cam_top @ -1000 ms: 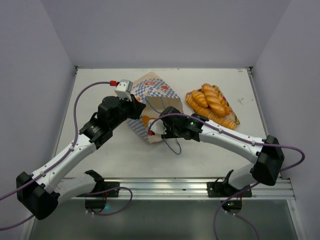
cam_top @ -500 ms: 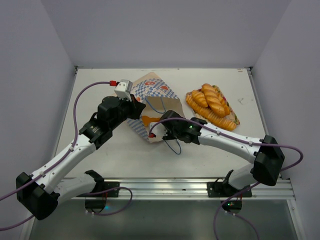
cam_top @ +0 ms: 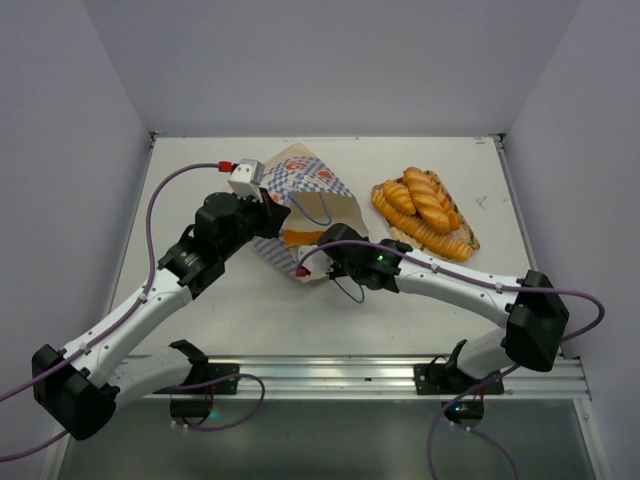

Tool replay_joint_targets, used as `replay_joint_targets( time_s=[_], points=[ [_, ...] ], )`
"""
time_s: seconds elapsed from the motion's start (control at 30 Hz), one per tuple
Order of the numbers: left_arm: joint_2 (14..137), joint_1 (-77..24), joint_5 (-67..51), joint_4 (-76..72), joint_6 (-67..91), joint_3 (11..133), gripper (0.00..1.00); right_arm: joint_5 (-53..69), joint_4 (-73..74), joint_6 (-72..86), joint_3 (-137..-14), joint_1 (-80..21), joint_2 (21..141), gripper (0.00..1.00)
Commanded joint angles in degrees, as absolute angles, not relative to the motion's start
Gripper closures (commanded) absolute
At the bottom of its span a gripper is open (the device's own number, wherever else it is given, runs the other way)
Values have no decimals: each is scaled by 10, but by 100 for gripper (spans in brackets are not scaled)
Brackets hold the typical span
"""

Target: Take the fake bread out of the paper bag

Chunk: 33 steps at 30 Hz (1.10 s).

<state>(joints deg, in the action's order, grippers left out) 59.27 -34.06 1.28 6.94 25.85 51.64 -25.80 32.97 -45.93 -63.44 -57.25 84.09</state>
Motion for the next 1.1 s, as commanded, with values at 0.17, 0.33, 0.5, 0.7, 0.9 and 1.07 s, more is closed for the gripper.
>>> replay_joint_targets(
  time_s=[0.17, 0.33, 0.5, 0.7, 0.9, 1.07],
  points=[
    [606, -330, 60, 62, 232, 542, 100, -185, 380, -431, -704, -572, 780, 100],
    [620, -323, 75, 63, 221, 560, 100, -161, 402, -430, -710, -555, 749, 100],
    [627, -314, 93, 65, 213, 570, 100, -134, 428, -430, -710, -532, 712, 100],
    [628, -305, 111, 58, 203, 573, 100, -92, 454, -425, -721, -498, 679, 100],
    [631, -294, 123, 61, 193, 586, 100, -64, 475, -429, -725, -462, 638, 100],
    [631, -279, 135, 68, 186, 597, 100, -45, 496, -434, -717, -441, 597, 100]
  ],
)
